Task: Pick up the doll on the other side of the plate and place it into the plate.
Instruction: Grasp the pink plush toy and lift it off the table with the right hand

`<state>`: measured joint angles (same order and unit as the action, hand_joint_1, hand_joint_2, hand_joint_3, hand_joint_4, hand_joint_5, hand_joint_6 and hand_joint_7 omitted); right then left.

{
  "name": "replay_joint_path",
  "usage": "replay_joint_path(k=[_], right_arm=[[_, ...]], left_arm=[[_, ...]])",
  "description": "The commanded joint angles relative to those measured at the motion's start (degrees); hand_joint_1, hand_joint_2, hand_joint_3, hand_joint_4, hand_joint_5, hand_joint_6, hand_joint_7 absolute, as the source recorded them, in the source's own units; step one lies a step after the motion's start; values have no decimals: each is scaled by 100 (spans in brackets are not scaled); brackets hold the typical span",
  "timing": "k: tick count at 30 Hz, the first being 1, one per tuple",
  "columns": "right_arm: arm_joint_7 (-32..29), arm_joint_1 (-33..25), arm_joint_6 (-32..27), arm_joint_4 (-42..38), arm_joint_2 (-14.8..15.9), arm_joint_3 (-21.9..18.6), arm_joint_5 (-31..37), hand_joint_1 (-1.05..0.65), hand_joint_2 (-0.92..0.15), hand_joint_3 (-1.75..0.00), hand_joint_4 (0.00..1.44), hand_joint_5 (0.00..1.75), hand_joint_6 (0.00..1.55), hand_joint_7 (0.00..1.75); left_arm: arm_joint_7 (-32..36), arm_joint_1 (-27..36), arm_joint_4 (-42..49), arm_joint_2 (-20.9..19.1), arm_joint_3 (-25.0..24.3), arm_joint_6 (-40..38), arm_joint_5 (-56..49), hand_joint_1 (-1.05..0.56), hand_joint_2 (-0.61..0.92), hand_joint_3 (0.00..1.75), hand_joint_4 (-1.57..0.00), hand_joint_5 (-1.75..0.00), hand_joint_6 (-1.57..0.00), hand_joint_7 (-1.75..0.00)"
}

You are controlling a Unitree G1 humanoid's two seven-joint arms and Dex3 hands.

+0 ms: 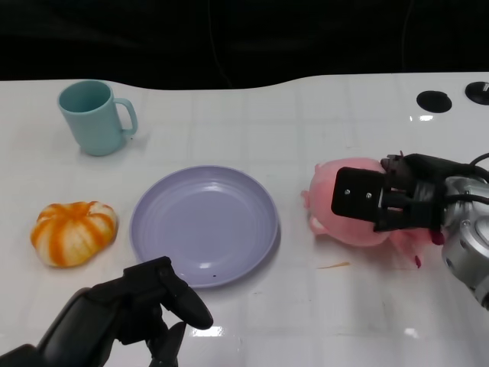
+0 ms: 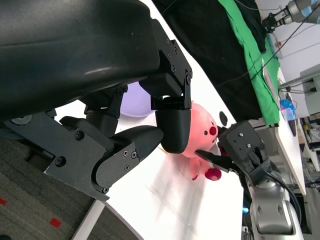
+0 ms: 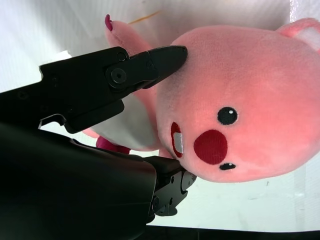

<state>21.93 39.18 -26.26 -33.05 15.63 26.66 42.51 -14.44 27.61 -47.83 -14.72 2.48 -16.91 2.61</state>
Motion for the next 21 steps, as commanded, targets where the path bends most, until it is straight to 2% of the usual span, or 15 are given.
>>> replay_joint_path(k=[1,8,18,21], right_arm=[[-24,139,125,-476,-123,128,-89,-70,-91,0,5,31,29,3],[-284,620,634,-1647,-363,359,-100,-67,-89,0,10,29,37,3],[-708,1073,1488,-2818,-548,803,84,-71,-91,-1,15,27,44,3],[-1318,1064,1725,-3081,-627,874,127,-66,-91,0,32,20,58,3]], left_arm=[[36,88,-136,-5,23,81,-37,-28,59,104,-66,-171,-71,-142],[68,245,-319,6,57,38,-101,-29,58,105,-65,-171,-71,-142],[70,390,-527,37,112,-26,-137,-31,57,106,-64,-171,-70,-141],[77,488,-596,49,161,4,-178,-31,58,106,-64,-170,-69,-140]])
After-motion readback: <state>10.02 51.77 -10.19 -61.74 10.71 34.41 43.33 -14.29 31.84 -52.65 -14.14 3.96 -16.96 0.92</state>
